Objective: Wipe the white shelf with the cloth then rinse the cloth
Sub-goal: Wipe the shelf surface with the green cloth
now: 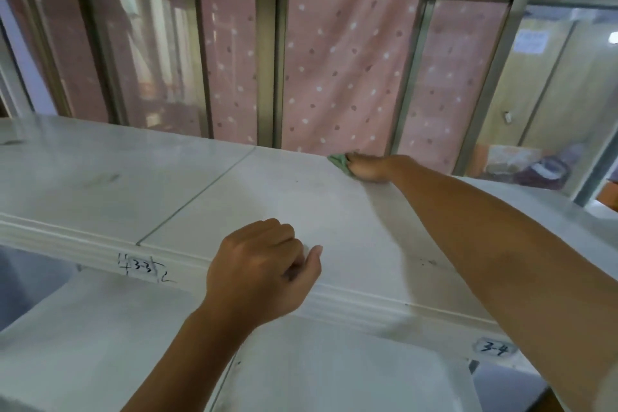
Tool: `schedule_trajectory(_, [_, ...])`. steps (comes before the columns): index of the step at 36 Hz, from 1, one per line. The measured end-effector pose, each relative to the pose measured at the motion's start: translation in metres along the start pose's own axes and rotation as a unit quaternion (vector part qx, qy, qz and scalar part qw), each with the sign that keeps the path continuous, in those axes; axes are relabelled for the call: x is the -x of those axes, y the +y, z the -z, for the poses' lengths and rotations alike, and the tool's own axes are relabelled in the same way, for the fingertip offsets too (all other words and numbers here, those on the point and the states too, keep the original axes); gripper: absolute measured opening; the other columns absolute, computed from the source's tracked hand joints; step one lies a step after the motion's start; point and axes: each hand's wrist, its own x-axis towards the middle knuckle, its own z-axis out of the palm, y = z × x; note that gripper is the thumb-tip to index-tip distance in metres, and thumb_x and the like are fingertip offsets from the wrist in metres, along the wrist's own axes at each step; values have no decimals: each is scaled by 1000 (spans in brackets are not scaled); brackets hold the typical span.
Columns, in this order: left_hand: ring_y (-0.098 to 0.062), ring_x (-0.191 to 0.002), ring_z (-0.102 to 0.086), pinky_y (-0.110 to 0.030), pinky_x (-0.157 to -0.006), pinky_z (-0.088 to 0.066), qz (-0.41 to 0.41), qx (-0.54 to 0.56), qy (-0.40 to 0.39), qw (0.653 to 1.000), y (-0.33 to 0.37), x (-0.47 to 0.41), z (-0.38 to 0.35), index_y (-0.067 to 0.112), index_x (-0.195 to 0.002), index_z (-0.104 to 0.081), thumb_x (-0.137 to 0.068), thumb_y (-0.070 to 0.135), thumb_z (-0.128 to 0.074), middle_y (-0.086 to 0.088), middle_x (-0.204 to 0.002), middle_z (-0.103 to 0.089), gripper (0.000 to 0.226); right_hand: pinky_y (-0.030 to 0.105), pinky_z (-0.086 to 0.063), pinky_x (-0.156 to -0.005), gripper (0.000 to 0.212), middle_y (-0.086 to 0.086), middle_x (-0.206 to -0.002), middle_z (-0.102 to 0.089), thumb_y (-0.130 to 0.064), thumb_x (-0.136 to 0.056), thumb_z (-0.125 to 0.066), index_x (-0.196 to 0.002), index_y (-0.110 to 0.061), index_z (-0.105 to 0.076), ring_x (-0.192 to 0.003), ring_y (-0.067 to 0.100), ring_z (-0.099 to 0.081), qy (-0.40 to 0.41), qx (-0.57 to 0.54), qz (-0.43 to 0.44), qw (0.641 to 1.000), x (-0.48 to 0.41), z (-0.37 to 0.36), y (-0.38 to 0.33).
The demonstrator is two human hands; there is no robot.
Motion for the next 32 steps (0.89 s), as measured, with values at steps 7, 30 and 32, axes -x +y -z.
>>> schedule_trajectory(7, [-15, -46, -30, -25, -47, -23, 3, 4, -16, 1000, 0, 1, 1, 14, -46, -42, -86, 18, -68, 1, -49, -38, 48, 20, 6, -112, 61, -6, -167, 8, -51, -106, -9, -159, -24, 7, -153, 11, 8, -36, 57, 186, 980, 110, 6, -120])
schedule_trajectory(30, [-19, -46, -29, -31, -43, -24, 37, 50, -14, 998, 2, -1, 4, 14, -46, -36, -88, 16, -64, 0, -48, -34, 50, 38, 4, -121, 66, -6, -168, 2, -62, -101, -4, -159, -31, -1, -154, 17, 0, -30, 34, 101, 994, 97, 17, -118])
schedule_trajectory(32, [-19, -46, -30, -32, -43, -25, 39, 53, -15, 998, 3, 0, 4, 14, -46, -36, -87, 16, -64, 0, -49, -34, 50, 46, 3, -122, 73, -7, -168, 2, -68, -97, -3, -159, -30, 3, -154, 20, 0, -50, 35, 52, 997, 72, 21, -124])
